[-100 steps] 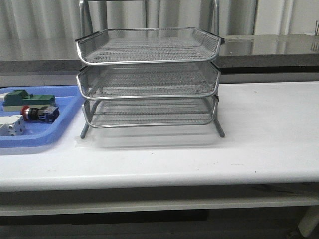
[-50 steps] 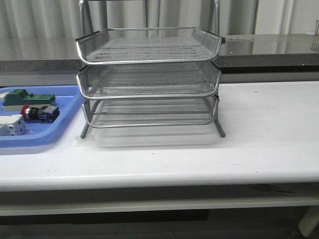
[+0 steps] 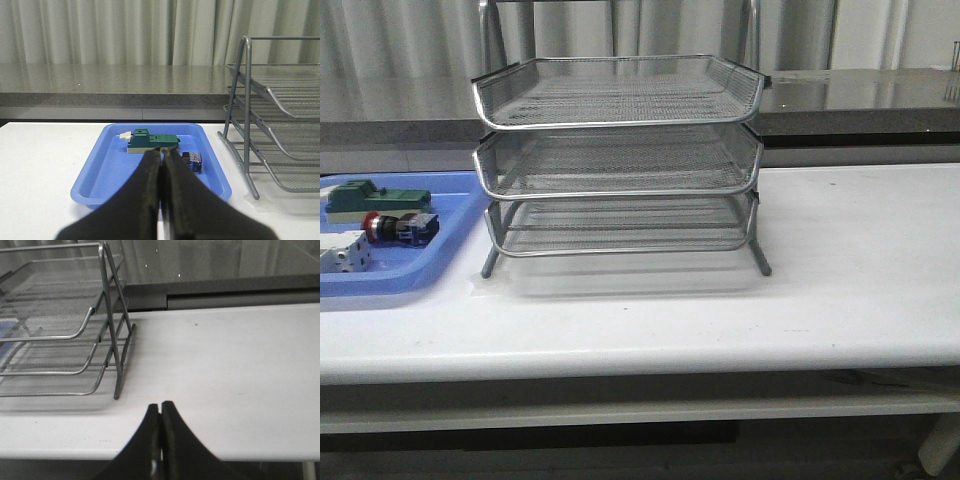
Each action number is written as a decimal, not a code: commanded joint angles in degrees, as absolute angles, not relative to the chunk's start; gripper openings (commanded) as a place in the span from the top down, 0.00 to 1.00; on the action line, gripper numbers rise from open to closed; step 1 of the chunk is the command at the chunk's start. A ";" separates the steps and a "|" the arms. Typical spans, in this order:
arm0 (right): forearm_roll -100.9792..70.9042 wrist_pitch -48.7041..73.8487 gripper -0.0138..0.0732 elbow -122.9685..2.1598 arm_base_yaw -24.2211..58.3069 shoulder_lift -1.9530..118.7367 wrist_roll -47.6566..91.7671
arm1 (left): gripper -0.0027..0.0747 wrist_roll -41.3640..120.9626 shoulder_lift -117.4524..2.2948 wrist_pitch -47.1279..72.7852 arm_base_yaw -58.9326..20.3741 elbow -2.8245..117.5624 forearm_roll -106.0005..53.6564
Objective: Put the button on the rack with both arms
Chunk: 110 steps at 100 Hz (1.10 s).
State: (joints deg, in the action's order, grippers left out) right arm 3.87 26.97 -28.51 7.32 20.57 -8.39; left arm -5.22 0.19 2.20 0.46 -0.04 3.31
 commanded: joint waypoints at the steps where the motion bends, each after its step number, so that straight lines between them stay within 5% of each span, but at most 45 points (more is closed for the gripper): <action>1: 3.67 26.14 0.91 -33.59 6.98 26.92 -7.92 | 0.99 -5.83 2.20 -2.72 0.46 -2.75 3.32; 57: -3.44 30.61 0.89 -39.38 6.98 47.21 -7.92 | 0.99 -5.83 2.20 -2.72 0.46 -2.75 3.32; 66: -4.70 30.34 0.77 -39.38 6.98 47.94 -7.92 | 0.99 -5.83 2.20 -2.72 0.46 -2.75 3.32; 86: -10.98 28.60 0.31 -39.38 6.98 47.99 -7.92 | 0.99 -5.83 2.20 -2.72 0.46 -2.75 3.32; 110: -21.83 22.98 0.28 -39.38 6.98 50.15 -7.92 | 0.99 -5.83 2.20 -2.72 0.46 -2.75 3.32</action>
State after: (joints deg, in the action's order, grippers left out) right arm -17.05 29.20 -37.36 7.32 48.88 -8.39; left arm -5.22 0.19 2.20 0.46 -0.04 3.31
